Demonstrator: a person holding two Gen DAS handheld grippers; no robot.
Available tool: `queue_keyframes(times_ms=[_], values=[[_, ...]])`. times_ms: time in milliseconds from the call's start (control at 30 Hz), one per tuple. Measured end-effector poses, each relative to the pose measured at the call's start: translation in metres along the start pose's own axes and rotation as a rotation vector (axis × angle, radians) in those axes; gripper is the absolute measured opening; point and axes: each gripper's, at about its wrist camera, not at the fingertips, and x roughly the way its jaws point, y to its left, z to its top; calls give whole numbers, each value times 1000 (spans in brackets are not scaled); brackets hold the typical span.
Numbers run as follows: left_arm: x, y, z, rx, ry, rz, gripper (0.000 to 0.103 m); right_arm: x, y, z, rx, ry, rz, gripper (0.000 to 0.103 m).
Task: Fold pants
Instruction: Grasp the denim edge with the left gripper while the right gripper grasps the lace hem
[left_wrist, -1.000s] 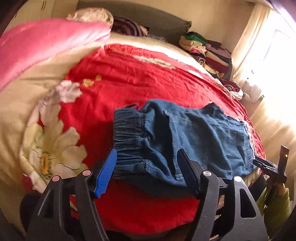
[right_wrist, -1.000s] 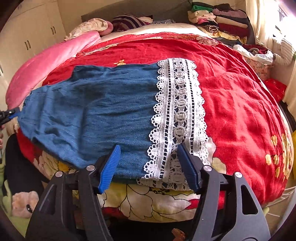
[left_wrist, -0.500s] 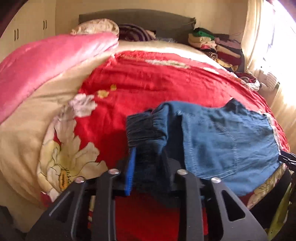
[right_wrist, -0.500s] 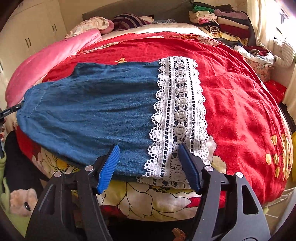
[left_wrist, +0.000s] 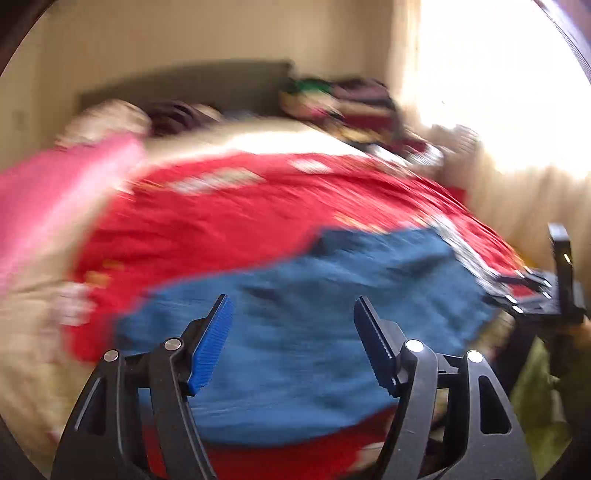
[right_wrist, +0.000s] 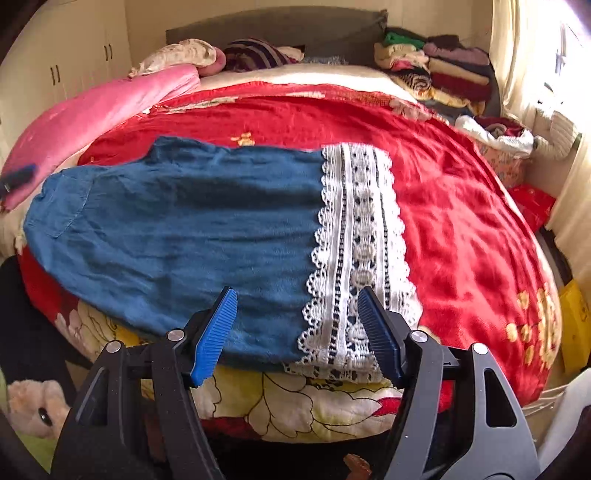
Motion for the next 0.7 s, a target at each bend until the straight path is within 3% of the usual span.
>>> queue_keyframes(times_ms=[100, 233, 400, 567, 700], values=[[41, -24, -13, 49, 101, -57, 67, 3, 0, 0, -5, 13, 10, 61], [78, -25, -39, 69, 235, -38, 67, 22, -9, -11, 29, 102, 14, 61], [67, -16, -34, 24, 209, -87, 67, 19, -12, -11, 42, 88, 48, 64], [50, -10, 3, 13, 122, -112, 67, -6, -31, 9, 110, -19, 90, 64], [68, -4, 41, -24, 106, -109, 69, -8, -62, 44, 160, -81, 102, 64]])
